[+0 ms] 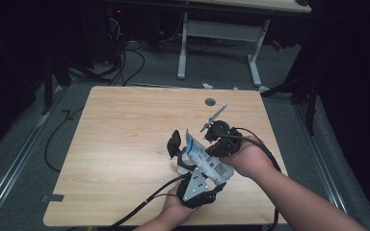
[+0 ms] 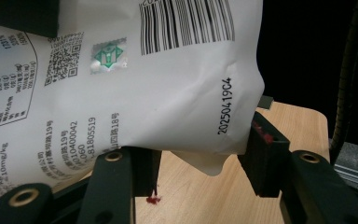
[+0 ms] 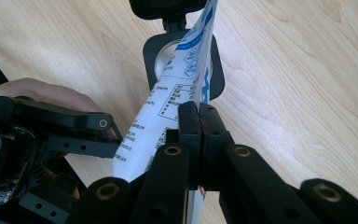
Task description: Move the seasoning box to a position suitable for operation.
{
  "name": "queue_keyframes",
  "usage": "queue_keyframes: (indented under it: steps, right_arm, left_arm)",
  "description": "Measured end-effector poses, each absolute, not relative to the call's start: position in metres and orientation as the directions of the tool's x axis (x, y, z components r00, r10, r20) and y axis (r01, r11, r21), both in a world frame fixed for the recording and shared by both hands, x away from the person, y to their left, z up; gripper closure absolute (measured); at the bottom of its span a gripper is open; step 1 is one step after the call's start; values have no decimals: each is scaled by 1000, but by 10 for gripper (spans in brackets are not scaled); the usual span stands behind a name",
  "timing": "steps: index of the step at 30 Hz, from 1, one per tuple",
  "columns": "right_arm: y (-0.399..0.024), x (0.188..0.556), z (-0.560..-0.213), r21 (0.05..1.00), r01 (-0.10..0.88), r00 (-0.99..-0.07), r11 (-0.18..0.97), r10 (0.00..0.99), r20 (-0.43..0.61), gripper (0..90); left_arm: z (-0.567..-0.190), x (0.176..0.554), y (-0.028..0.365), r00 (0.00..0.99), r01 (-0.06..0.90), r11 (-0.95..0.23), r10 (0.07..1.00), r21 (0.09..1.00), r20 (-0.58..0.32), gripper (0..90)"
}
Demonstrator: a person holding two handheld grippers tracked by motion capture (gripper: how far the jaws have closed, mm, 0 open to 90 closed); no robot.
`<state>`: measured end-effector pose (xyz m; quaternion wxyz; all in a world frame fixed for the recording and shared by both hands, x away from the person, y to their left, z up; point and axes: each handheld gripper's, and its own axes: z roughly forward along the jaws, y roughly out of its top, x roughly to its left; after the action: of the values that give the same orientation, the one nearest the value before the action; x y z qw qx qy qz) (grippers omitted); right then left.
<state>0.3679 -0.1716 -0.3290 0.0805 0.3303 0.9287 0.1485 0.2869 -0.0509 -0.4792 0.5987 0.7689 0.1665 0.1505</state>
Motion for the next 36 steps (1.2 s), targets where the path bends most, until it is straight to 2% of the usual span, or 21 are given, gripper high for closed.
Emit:
queue_keyframes:
  steps: [36]
  right_arm:
    - [-170,371,-329,331,582,-774,743,631,-55,900]
  left_arm:
    - [-478,289,-50,896,74,-220,443,973,33,533]
